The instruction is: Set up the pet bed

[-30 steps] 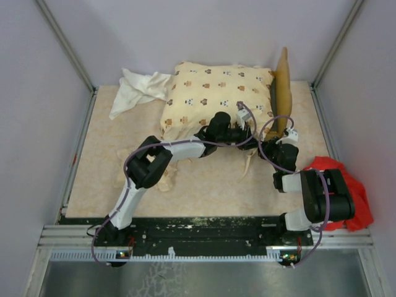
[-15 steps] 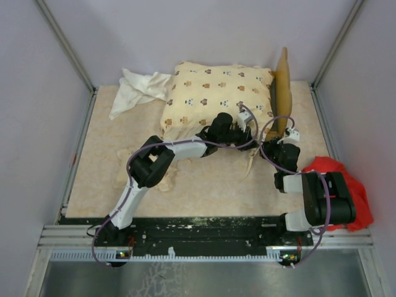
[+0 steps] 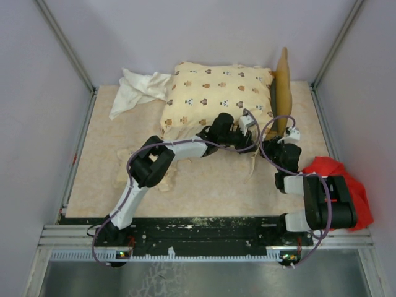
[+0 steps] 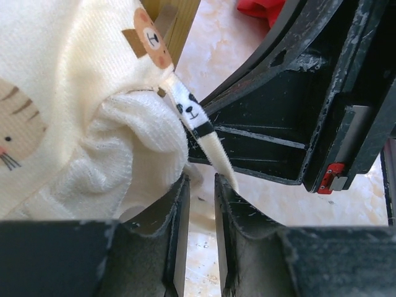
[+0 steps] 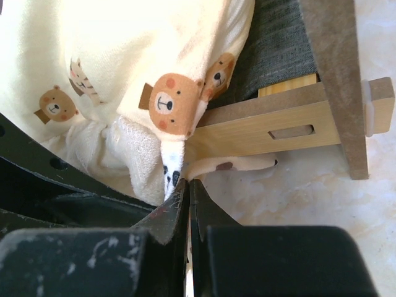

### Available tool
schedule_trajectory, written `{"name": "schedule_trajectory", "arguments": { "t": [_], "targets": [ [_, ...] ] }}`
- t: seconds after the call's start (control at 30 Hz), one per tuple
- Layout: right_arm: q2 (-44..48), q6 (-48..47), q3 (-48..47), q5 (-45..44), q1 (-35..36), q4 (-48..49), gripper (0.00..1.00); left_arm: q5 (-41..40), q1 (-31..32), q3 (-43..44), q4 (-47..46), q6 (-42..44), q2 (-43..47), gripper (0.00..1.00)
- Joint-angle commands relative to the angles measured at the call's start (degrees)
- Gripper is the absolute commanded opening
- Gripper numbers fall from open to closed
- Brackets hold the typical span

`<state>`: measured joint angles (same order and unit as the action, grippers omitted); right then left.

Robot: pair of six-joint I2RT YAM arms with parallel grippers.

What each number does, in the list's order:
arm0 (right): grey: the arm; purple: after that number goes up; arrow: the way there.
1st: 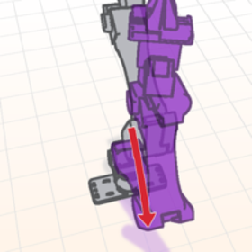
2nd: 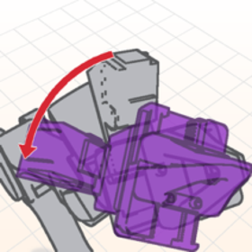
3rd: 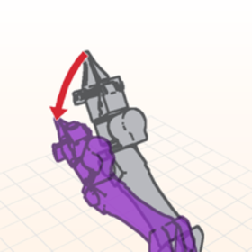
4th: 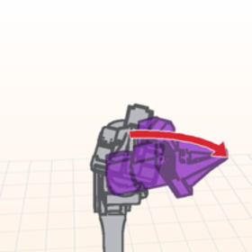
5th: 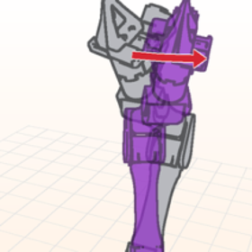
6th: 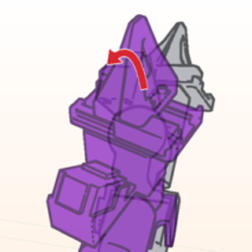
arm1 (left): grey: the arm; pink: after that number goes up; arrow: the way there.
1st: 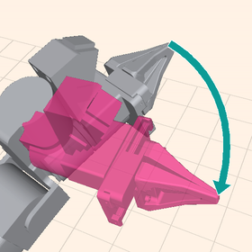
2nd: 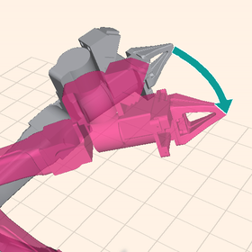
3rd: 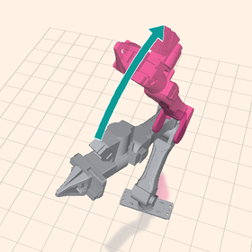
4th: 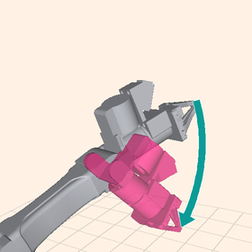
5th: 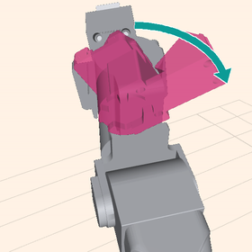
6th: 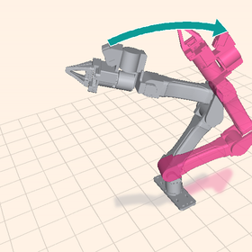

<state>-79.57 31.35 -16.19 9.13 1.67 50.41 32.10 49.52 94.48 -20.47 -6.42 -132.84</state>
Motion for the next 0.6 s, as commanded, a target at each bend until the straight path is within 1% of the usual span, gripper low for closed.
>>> {"name": "schedule_trajectory", "arguments": {
  "t": [0.0,0.1,0.23,0.33,0.43,0.5,0.57],
  "targets": [
    [1.63,2.58,-0.05,3.45,-0.71,1.88,0.0,2.97,0.19,0.2,-2.92,2.28,-0.46,0.3],
    [1.66,3.94,0.4,4.52,-0.71,2.86,0.0,3.46,0.26,-0.5,-4.34,3.06,-0.23,0.33],
    [2.36,4.73,0.0,6.2,-0.86,1.88,0.0,1.25,0.17,-1.23,-3.79,5.82,0.13,0.36],
    [3.66,4.92,-0.16,6.73,-0.94,0.46,0.0,-2.22,0.18,-1.57,-2.14,8.7,0.78,0.38],
    [4.86,4.75,-0.39,6.91,-0.96,-1.72,0.0,-4.63,0.15,-2.46,-2.2,10.94,1.82,0.37],
    [5.4,4.56,-0.34,7.18,-0.97,-2.09,0.0,-6.25,0.18,-3.51,-2.92,12.0,2.67,0.33],
    [5.56,4.5,-0.32,7.17,-0.97,-2.67,0.0,-6.47,0.17,-5.28,-5.11,12.78,3.76,0.32]
  ]
}}
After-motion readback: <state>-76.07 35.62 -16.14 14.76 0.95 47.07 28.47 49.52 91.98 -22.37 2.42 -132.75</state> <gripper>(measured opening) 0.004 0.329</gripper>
